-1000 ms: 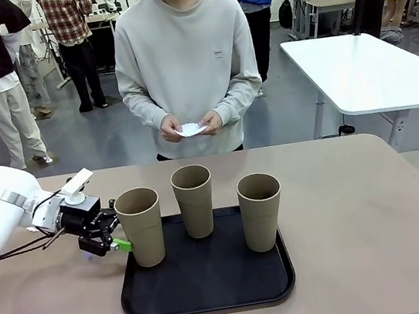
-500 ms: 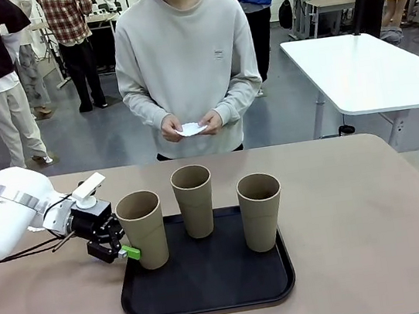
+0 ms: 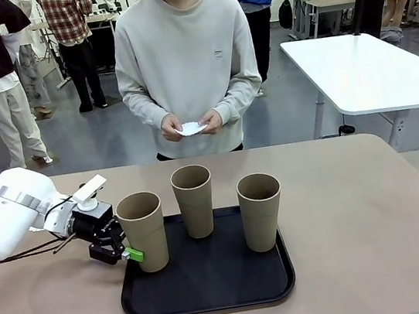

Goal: Place coasters on the table and set cups on them.
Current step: Pick up one Reusable plastic cup and place it on a coaster set by the human.

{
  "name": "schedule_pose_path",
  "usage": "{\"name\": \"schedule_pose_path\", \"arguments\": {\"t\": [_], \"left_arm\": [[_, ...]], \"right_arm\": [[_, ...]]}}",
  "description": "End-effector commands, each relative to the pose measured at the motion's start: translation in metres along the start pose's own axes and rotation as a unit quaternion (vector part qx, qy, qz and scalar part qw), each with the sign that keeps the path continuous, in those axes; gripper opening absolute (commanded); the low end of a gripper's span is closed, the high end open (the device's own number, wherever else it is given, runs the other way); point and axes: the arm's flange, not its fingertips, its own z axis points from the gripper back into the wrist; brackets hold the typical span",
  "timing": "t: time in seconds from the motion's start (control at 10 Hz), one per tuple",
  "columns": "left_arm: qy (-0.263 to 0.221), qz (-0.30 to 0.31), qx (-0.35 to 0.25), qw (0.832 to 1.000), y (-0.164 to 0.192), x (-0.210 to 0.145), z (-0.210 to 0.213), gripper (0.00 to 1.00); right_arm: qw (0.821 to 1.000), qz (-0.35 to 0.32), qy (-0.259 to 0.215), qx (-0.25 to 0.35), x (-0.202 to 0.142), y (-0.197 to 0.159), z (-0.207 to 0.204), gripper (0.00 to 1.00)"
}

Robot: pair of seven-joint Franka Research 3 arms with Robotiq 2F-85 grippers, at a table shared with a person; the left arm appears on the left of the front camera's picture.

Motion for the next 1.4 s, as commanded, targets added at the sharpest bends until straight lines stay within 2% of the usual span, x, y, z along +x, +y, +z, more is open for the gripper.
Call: {"name": "schedule_pose_path", "arguments": {"t": [0.0,0.1,0.2,0.3,0.6,0.9,1.1,1.3], "left_arm": [[-0.013,-0.025,-0.013,1.000,-0.001,0.001,0.004,0.34],[-0.015,-0.025,-0.014,0.999,-0.002,0.004,0.005,0.00],[-0.020,-0.029,-0.013,0.999,-0.005,0.009,0.008,0.00],[-0.015,-0.009,0.007,1.000,-0.010,0.030,0.013,0.00],[0.023,-0.016,0.110,0.994,-0.030,0.127,0.045,0.00],[0.031,-0.025,0.153,0.987,-0.036,0.199,0.058,0.00],[0.031,-0.023,0.168,0.985,-0.042,0.220,0.063,0.00],[0.032,-0.036,0.145,0.988,-0.038,0.212,0.069,0.00]], "right_arm": [[1.000,0.008,-0.003,0.008,0.002,0.000,0.001,1.00],[1.000,0.008,-0.003,0.008,0.002,0.000,0.001,1.00],[1.000,0.008,-0.003,0.008,0.002,0.000,0.001,1.00],[1.000,0.008,-0.003,0.008,0.002,0.000,0.001,1.00],[1.000,0.008,-0.003,0.008,0.002,0.000,0.001,1.00],[1.000,0.008,-0.003,0.008,0.002,0.000,0.001,1.00],[1.000,0.008,-0.003,0.008,0.002,0.000,0.001,1.00],[1.000,0.008,-0.003,0.008,0.002,0.000,0.001,1.00]]}}
